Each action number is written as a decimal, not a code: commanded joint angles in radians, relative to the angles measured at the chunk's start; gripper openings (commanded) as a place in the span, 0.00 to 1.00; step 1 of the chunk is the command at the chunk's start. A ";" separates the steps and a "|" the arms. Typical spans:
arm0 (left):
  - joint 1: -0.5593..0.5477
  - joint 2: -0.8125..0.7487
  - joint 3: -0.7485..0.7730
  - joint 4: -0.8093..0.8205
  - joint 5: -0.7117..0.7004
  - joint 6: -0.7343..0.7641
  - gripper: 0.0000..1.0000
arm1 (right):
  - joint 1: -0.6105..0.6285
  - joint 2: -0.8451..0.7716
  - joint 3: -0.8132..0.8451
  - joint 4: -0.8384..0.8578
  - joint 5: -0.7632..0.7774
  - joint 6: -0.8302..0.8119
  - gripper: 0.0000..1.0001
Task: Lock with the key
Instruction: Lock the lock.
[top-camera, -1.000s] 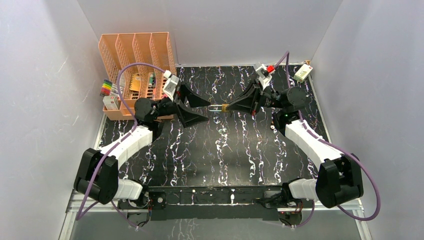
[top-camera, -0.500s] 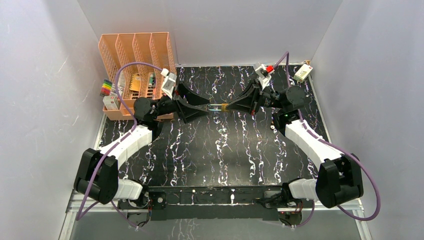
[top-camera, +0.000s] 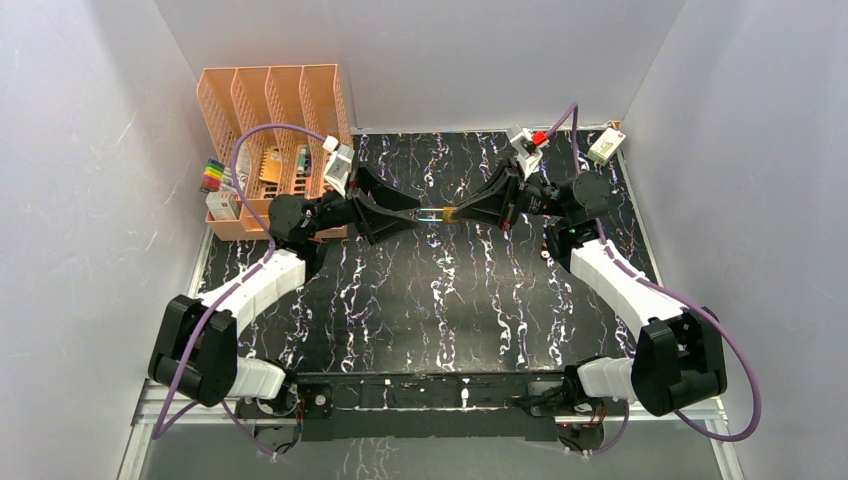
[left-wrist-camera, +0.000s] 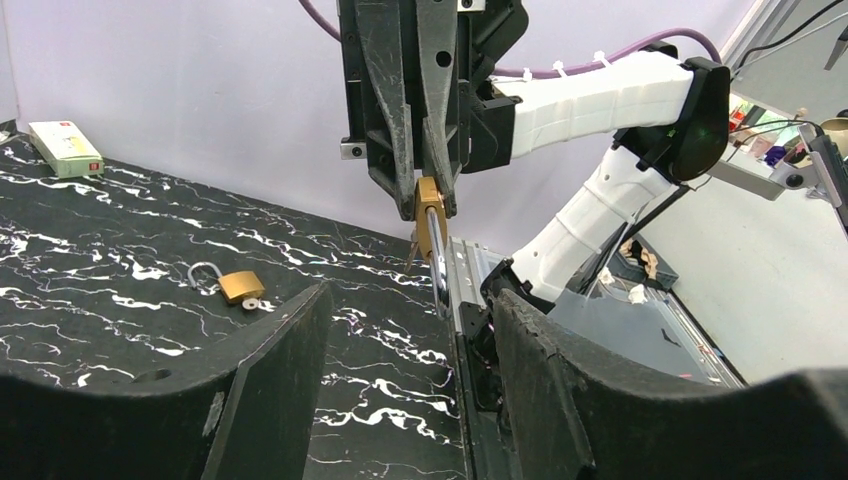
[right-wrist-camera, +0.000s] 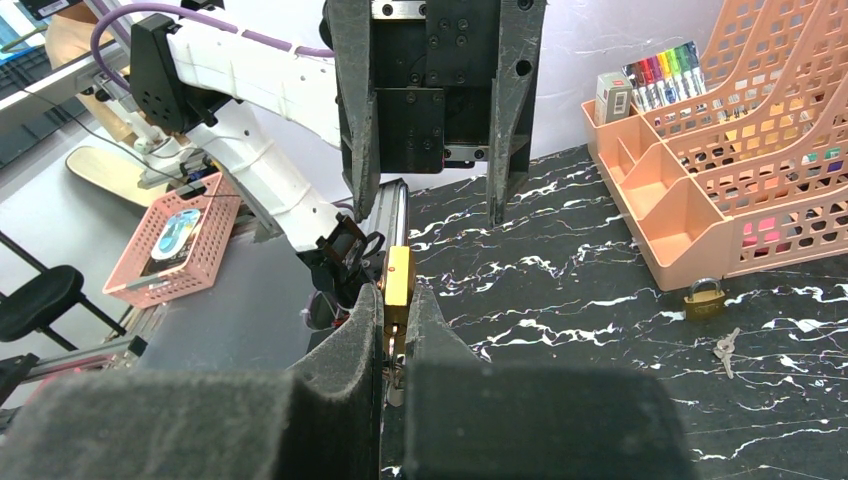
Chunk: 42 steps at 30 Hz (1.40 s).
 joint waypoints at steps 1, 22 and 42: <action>-0.008 -0.001 0.042 0.060 -0.019 0.002 0.57 | 0.008 -0.004 0.019 0.027 0.016 -0.013 0.00; -0.026 0.025 0.051 0.059 -0.008 0.011 0.00 | 0.009 0.000 0.016 0.010 0.024 -0.031 0.00; -0.026 -0.002 0.026 0.061 -0.027 0.048 0.00 | 0.008 -0.014 0.059 -0.169 0.071 -0.146 0.24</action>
